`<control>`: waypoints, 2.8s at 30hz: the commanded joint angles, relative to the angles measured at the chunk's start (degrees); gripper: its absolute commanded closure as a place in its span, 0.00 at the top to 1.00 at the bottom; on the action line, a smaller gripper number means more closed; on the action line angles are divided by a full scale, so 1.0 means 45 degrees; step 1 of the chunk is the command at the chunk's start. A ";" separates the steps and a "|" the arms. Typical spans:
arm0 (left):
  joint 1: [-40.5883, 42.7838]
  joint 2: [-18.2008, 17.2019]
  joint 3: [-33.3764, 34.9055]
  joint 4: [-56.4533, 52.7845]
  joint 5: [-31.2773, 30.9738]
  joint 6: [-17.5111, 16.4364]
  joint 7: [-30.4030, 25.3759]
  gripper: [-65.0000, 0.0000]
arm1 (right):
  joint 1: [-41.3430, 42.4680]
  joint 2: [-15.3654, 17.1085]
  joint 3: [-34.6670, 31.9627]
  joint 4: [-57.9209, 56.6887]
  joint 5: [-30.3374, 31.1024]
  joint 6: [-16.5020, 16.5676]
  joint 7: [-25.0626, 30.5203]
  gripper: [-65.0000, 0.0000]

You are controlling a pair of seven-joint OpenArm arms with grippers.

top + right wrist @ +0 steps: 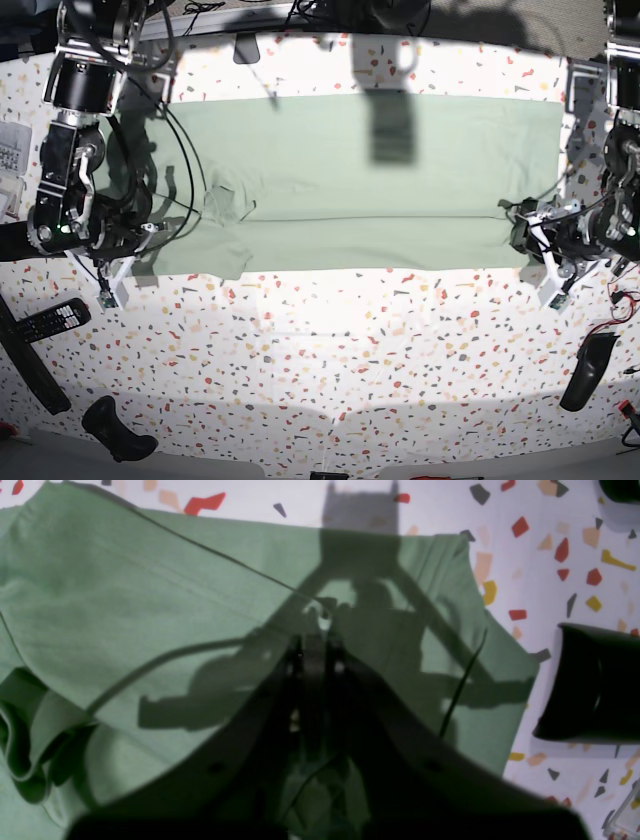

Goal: Fold the T-shirt properly

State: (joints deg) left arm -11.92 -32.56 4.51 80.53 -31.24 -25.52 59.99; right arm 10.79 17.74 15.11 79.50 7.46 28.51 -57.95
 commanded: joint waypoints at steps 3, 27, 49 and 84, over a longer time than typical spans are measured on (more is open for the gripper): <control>-0.0277 -0.0209 -0.0092 0.0219 -0.0083 0.0053 -0.0204 0.33 | 0.0316 0.0146 0.0044 0.0243 0.0053 0.0092 0.0204 0.00; -0.0272 -0.0214 -0.0092 0.0219 -0.0083 0.0053 -0.0534 0.24 | -0.7048 0.0189 0.0044 0.6858 0.2443 0.2553 -0.0656 0.00; -0.0277 -0.0223 -0.0092 0.0223 -0.0073 -0.0189 -0.0185 0.10 | -0.8077 0.1137 0.0083 0.6858 0.1345 0.2553 -0.0112 0.00; -0.0126 -0.0423 -0.0087 0.0219 -0.0219 0.0335 0.1044 0.34 | -0.8077 0.1132 0.0083 0.6858 0.1486 0.2553 0.0219 0.00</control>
State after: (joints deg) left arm -11.44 -33.50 4.51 80.53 -31.73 -24.03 65.17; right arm -25.74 22.04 15.11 109.25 13.54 39.72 -57.87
